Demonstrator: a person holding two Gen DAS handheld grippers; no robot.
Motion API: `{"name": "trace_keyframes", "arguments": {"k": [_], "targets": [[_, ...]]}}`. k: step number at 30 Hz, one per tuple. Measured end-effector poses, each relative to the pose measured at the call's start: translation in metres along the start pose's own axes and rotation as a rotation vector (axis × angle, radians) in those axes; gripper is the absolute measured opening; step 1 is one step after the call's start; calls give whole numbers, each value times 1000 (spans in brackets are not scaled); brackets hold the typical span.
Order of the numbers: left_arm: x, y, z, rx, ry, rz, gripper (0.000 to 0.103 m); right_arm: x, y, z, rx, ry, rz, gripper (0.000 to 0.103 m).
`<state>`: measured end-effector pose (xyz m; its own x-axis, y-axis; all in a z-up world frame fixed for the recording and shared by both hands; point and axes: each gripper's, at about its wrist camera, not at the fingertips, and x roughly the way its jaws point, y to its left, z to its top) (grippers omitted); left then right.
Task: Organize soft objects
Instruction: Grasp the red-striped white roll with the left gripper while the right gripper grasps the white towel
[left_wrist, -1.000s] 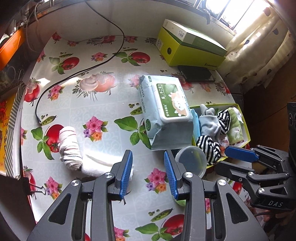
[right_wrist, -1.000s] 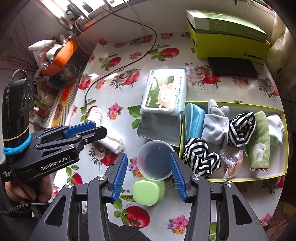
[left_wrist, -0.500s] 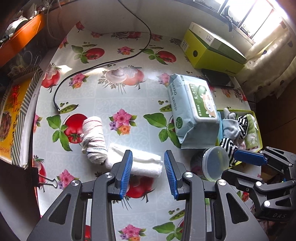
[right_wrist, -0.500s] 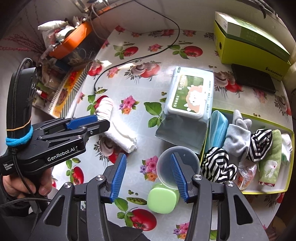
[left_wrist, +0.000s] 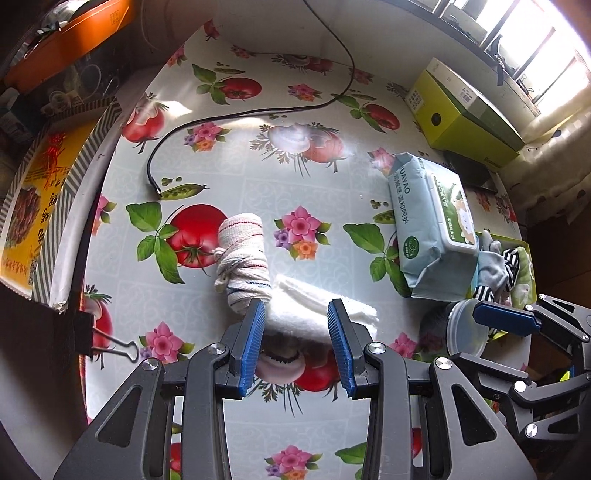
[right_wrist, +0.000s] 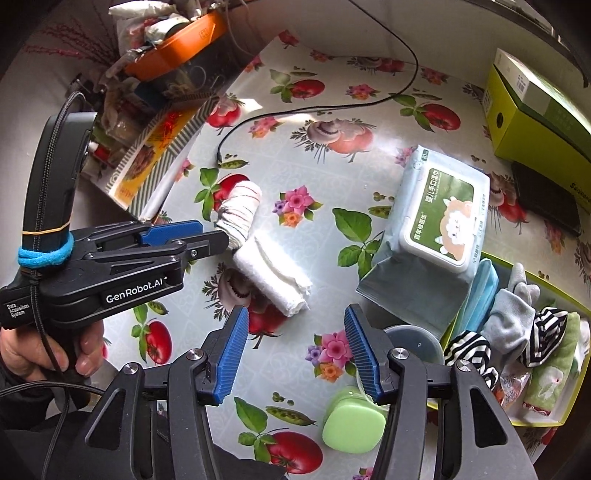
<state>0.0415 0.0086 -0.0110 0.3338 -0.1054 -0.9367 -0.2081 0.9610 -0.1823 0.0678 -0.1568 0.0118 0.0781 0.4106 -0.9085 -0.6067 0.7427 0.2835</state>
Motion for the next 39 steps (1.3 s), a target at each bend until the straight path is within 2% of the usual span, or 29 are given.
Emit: {"name": "trace_keyframes", "arguments": {"k": [10, 20, 27, 28, 32, 35, 39], "targets": [[5, 39, -2, -88, 10, 5, 37, 39, 27, 20, -146, 71, -7, 54], [13, 67, -7, -159, 28, -7, 37, 95, 48, 32, -281, 183, -43, 54], [21, 74, -4, -176, 41, -21, 37, 123, 50, 36, -302, 246, -80, 54], [22, 74, -3, -178, 43, -21, 37, 125, 49, 36, -293, 252, -81, 52], [25, 73, 1, -182, 42, -34, 37, 126, 39, 40, -234, 246, -82, 31], [26, 71, 4, -180, 34, -48, 37, 120, 28, 42, -177, 224, -89, 24], [33, 65, 11, -165, 40, -70, 37, 113, 10, 43, -69, 200, -83, 20]]}}
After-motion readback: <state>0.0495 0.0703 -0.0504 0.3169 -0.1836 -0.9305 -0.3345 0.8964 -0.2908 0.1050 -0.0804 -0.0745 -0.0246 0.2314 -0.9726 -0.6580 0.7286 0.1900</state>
